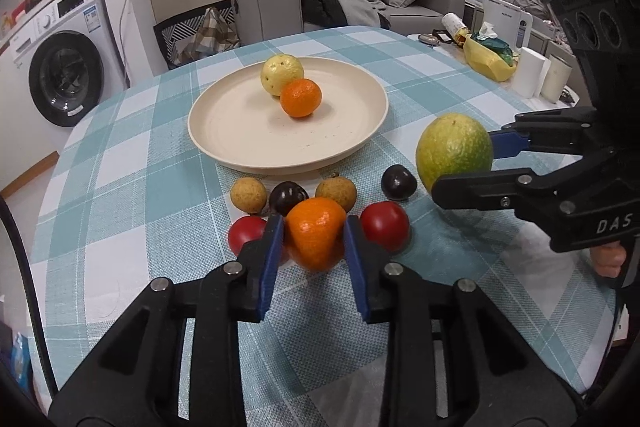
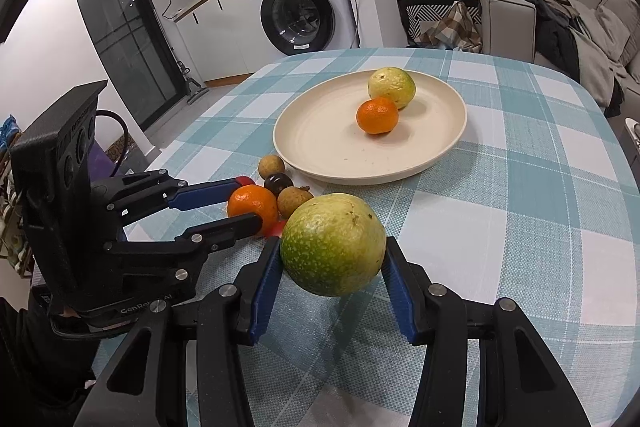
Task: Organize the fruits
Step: 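Lift the orange with the left tool while the right tool holds the green citrus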
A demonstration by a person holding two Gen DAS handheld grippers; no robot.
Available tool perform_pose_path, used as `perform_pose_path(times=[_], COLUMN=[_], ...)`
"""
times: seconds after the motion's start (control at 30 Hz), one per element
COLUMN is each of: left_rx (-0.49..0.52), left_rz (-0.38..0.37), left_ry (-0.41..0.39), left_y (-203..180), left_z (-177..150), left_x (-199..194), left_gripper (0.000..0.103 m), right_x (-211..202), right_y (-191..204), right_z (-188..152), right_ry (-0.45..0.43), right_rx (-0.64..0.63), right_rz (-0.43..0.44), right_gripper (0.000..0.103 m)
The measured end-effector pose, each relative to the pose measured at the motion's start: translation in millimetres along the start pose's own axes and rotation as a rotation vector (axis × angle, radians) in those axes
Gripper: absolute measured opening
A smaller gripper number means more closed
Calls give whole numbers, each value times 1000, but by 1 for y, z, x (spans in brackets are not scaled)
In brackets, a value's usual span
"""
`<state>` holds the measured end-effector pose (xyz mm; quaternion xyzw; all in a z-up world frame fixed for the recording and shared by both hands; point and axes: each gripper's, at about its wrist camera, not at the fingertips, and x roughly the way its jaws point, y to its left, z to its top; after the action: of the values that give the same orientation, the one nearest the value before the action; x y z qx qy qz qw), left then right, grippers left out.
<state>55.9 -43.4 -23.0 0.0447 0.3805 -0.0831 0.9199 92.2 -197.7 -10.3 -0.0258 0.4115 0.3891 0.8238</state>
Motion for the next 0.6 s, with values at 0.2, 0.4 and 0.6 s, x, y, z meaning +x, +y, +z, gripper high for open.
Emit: perform_pose_path(times=[0.2,0.4,0.6], left_rx=[-1,-19,-3], left_rz=[-22,9,28], left_ry=[14,12,13], left_y=[2,2,-4], left_z=[-1,0,2], left_x=[-1,4,9], left_gripper=[27,27,30], right_x=[0,1,0], right_y=[-2,0,0], right_z=[-1,-1,0], right_ry=[5,8,9], right_rx=[3,-2,-1], right_rz=[0,4,7], right_gripper=[51,51,51])
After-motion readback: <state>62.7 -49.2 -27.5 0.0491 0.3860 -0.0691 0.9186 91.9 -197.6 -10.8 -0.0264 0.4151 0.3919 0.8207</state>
